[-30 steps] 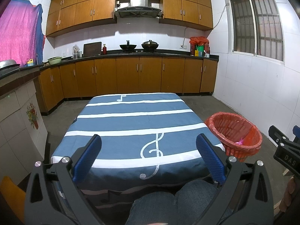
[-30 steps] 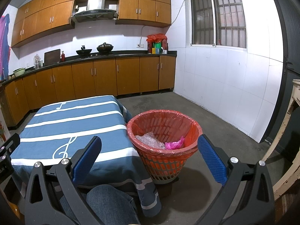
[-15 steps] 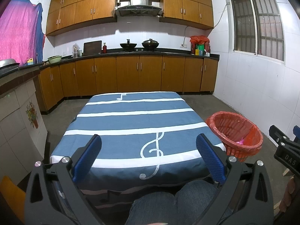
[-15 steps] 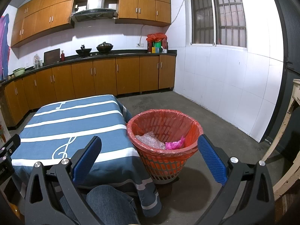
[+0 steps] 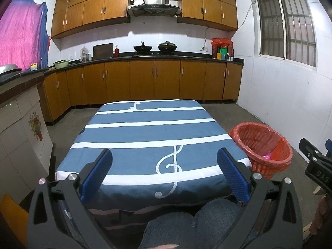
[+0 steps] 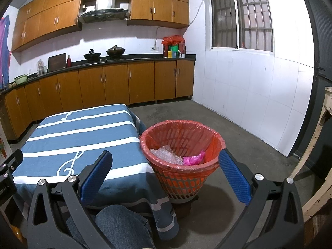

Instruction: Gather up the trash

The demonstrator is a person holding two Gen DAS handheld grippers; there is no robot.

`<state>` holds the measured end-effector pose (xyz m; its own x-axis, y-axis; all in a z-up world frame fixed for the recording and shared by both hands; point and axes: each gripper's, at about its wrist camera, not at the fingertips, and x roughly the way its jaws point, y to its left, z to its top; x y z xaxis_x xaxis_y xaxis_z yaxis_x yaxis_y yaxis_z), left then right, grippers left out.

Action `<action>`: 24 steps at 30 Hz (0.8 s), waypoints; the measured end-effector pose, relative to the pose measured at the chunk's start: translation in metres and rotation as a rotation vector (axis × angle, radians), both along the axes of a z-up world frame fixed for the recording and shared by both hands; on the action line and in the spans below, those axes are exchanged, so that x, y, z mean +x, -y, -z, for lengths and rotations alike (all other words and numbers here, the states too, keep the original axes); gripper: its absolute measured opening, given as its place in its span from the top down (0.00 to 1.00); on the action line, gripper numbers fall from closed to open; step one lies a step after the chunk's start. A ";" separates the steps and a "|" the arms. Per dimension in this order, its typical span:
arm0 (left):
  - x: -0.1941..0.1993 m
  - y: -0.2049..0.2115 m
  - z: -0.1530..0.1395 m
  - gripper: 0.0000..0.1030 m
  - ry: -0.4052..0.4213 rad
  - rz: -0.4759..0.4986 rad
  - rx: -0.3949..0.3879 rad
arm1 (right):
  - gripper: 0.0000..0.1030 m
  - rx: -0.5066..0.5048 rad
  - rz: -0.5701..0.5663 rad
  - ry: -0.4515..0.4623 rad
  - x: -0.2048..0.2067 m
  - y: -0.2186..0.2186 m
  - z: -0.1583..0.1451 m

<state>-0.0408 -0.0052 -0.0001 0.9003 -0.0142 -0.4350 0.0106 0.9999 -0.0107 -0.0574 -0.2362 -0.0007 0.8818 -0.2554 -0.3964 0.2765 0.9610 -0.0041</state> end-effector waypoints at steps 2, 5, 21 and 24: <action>0.001 0.000 0.000 0.04 -0.001 0.001 -0.001 | 0.02 0.000 -0.001 -0.001 0.000 0.000 0.000; 0.001 0.000 0.000 0.04 0.000 0.001 0.003 | 0.02 0.002 -0.001 -0.006 0.001 -0.001 0.001; 0.002 0.001 0.002 0.04 -0.004 0.002 0.004 | 0.02 0.005 0.000 -0.009 0.002 0.000 0.000; 0.002 0.001 0.002 0.04 -0.004 0.002 0.004 | 0.02 0.005 0.000 -0.010 0.002 0.000 0.000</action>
<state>-0.0385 -0.0064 -0.0018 0.8985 -0.0149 -0.4388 0.0130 0.9999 -0.0072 -0.0555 -0.2366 -0.0008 0.8780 -0.2529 -0.4063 0.2761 0.9611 -0.0017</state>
